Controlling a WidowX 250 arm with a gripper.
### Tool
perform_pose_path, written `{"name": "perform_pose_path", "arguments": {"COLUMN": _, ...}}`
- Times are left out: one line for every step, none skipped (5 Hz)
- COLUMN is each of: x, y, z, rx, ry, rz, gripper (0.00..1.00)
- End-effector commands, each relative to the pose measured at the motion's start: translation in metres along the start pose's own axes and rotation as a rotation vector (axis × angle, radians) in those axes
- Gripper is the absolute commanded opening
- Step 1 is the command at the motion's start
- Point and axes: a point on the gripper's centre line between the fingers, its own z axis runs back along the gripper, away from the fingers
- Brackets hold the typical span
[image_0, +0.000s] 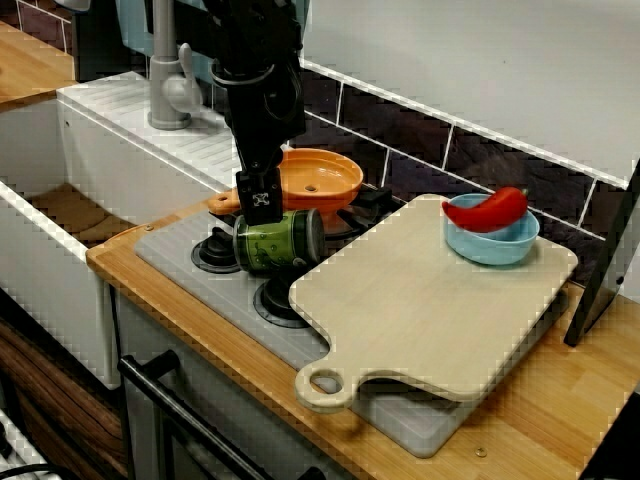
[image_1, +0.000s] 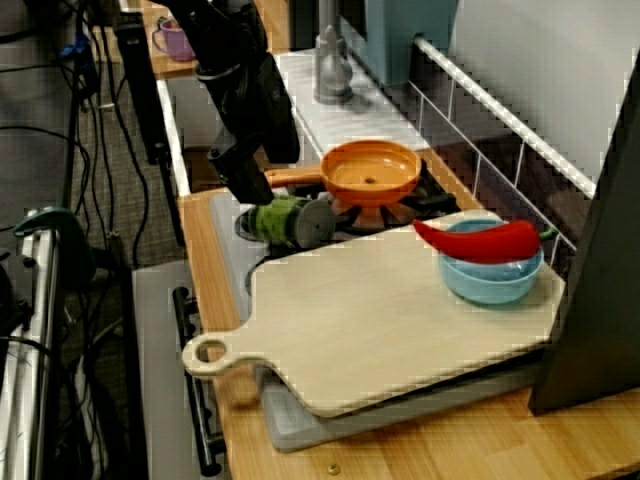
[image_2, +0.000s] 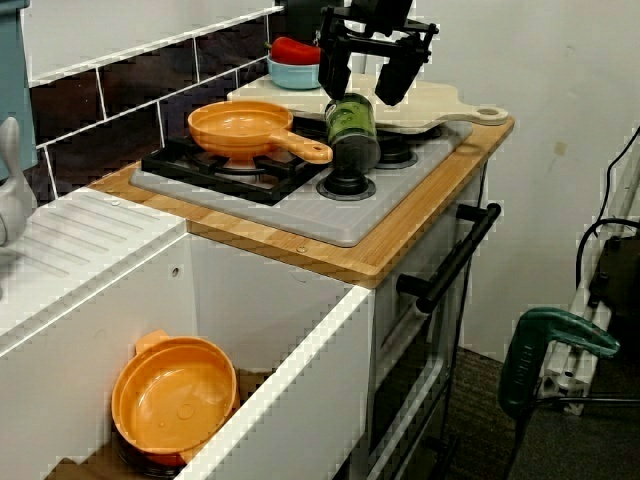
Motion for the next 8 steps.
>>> {"name": "perform_pose_path", "arguments": {"x": -0.005, "y": 0.002, "z": 0.016, "rx": -0.019, "ry": -0.078, "rz": -0.046, "gripper": 1.0}}
{"name": "perform_pose_path", "arguments": {"x": -0.006, "y": 0.001, "z": 0.018, "rx": -0.011, "ry": -0.12, "rz": -0.059, "gripper": 1.0}}
{"name": "perform_pose_path", "arguments": {"x": -0.007, "y": 0.0, "z": 0.015, "rx": -0.003, "ry": -0.128, "rz": -0.055, "gripper": 1.0}}
{"name": "perform_pose_path", "arguments": {"x": -0.008, "y": -0.002, "z": 0.012, "rx": 0.005, "ry": -0.13, "rz": -0.052, "gripper": 1.0}}
{"name": "perform_pose_path", "arguments": {"x": -0.009, "y": -0.003, "z": 0.009, "rx": 0.008, "ry": -0.132, "rz": -0.05, "gripper": 1.0}}
{"name": "perform_pose_path", "arguments": {"x": -0.008, "y": -0.003, "z": 0.005, "rx": 0.001, "ry": -0.133, "rz": -0.045, "gripper": 1.0}}
{"name": "perform_pose_path", "arguments": {"x": -0.007, "y": -0.006, "z": 0.002, "rx": 0.004, "ry": -0.126, "rz": -0.029, "gripper": 1.0}}
{"name": "perform_pose_path", "arguments": {"x": -0.007, "y": -0.007, "z": -0.002, "rx": 0.018, "ry": -0.121, "rz": -0.032, "gripper": 1.0}}
